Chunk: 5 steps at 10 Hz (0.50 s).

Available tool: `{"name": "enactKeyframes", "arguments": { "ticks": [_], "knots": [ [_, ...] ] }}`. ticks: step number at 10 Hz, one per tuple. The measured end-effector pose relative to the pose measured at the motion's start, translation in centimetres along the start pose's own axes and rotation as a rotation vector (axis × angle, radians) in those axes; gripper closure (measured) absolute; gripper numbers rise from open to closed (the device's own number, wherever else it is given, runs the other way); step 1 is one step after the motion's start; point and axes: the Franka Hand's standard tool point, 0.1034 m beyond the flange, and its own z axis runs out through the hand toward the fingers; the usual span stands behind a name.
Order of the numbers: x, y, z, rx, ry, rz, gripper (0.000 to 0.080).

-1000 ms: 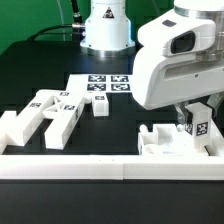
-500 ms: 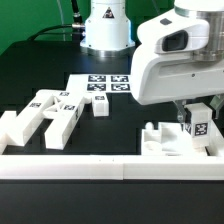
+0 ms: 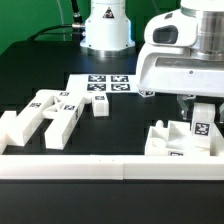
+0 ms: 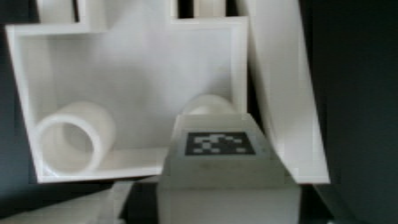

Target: Assemble chair

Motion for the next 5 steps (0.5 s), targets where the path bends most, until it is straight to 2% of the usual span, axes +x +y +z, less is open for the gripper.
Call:
{"name": "enactKeyframes", "arguments": {
  "ticks": [5],
  "knots": [
    [-0.29, -0.45, 0.11, 0.007, -0.007, 0.354, 0.0509]
  ]
}}
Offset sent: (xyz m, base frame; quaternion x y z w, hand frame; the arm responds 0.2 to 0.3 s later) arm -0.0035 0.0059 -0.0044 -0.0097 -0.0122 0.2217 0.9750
